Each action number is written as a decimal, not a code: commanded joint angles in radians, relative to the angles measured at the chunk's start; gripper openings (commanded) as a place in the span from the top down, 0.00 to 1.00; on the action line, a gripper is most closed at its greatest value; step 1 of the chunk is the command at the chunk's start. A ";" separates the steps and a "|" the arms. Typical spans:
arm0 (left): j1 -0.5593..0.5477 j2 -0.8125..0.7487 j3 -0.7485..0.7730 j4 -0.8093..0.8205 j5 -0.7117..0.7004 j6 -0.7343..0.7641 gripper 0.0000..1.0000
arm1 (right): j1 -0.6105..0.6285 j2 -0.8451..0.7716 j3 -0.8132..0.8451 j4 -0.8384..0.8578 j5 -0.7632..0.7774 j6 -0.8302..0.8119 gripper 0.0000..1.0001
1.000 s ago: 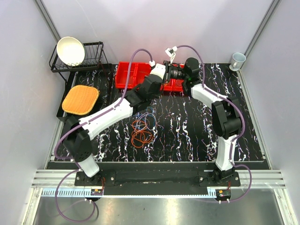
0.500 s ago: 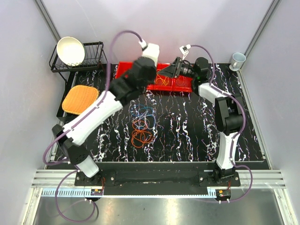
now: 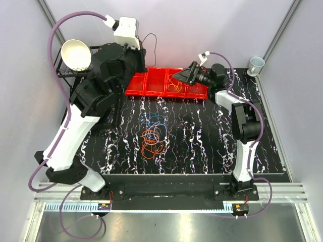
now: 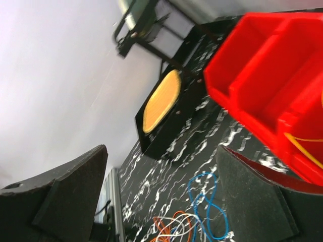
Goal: Untangle the cables
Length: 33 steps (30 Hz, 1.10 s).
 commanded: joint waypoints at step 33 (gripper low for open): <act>0.390 0.572 0.179 0.204 0.336 -0.120 1.00 | 0.020 -0.498 -0.402 -0.227 1.181 -0.515 0.00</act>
